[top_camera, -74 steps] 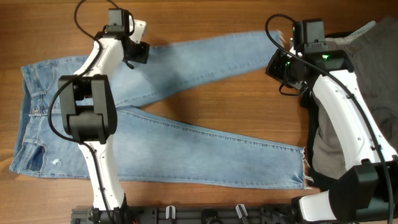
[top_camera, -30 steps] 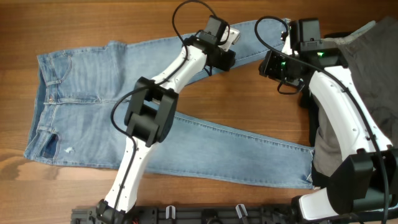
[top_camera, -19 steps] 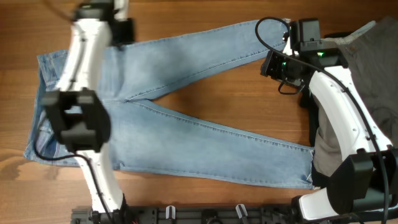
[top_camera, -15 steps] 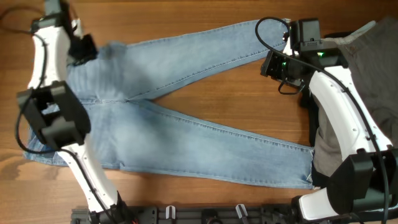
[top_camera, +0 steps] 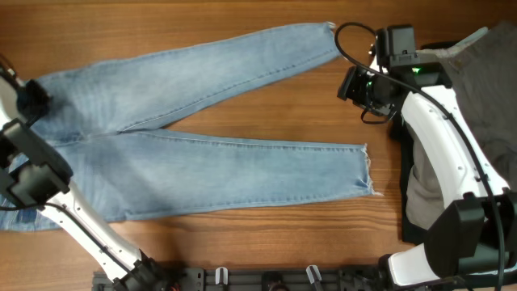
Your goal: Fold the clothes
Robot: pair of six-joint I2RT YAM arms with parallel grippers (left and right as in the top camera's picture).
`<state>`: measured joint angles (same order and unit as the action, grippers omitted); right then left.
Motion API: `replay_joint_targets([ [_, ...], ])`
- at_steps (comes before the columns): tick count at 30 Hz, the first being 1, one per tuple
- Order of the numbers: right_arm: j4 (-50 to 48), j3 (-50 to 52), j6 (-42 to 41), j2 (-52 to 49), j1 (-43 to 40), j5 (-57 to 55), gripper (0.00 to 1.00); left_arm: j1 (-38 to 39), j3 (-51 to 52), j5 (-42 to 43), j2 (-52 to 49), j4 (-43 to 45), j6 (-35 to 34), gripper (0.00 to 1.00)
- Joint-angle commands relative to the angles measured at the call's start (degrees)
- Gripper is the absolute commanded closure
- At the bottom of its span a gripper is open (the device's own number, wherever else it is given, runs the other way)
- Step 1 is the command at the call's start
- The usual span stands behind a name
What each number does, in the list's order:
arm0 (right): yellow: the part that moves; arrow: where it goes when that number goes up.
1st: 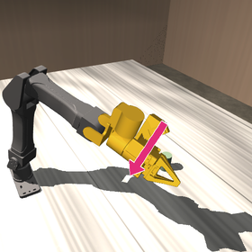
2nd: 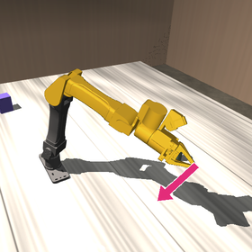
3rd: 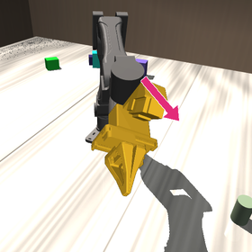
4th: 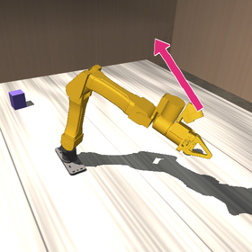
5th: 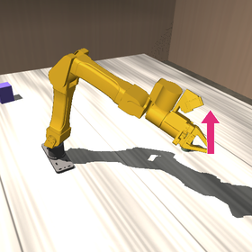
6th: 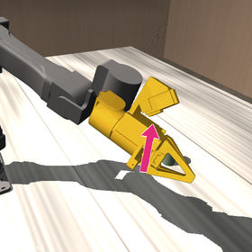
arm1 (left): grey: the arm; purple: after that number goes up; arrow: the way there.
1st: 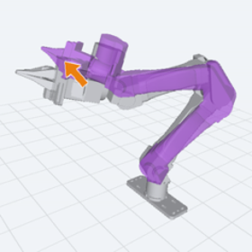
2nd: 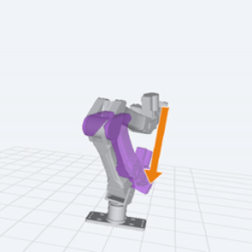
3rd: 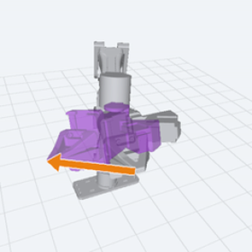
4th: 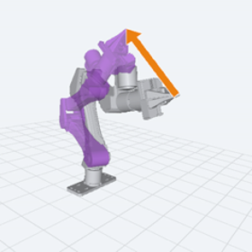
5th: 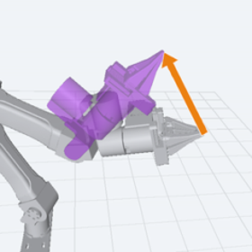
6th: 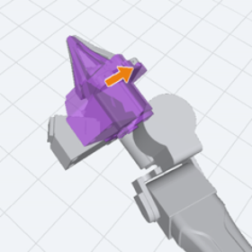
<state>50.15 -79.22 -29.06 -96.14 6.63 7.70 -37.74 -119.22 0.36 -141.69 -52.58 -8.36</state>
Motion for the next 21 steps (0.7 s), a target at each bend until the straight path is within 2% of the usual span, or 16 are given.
replay_joint_targets([
  [1,3.9,-0.5,0.1,-4.4,-0.1,1.2,0.36,-0.7,0.9,-4.7,-1.1,-1.7,-1.1,0.87],
  [5,12.7,-0.5,-5.6,-12.0,-0.4,-0.7,0.36,3.6,0.9,-4.7,9.3,-3.0,-1.0,0.58],
  [8,12.7,-0.5,-3.9,-14.7,-1.2,-0.4,0.37,7.3,0.9,-4.7,17.0,-4.1,-0.9,0.47],
  [9,12.6,0.0,-3.9,-15.2,-1.5,-0.3,0.42,8.3,0.9,-4.7,18.8,-4.2,-0.9,0.45],
  [11,10.6,2.9,-4.3,-16.5,-1.8,0.3,0.59,11.2,0.9,-4.7,23.3,-4.7,-0.9,0.39],
  [14,5.0,8.2,-5.7,-17.9,-1.8,2.7,0.62,14.5,0.9,-4.7,26.6,-5.6,-0.9,0.34],
  [17,-2.9,12.4,-7.6,-18.6,-1.8,3.1,0.69,17.3,0.9,-4.7,26.9,-7.1,-0.9,0.33],
  [18,-5.2,13.0,-8.3,-18.6,-1.8,2.7,0.75,17.8,0.9,-4.7,26.9,-7.5,-0.9,0.33],
  [19,-10.3,13.6,-9.4,-18.6,-1.8,2.1,0.80,18.2,0.9,-4.7,26.9,-7.7,-0.9,0.32],
  [21,-21.1,13.9,-11.6,-18.6,-1.8,0.6,0.84,19.2,0.9,-4.7,26.9,-8.2,-0.9,0.31],
])
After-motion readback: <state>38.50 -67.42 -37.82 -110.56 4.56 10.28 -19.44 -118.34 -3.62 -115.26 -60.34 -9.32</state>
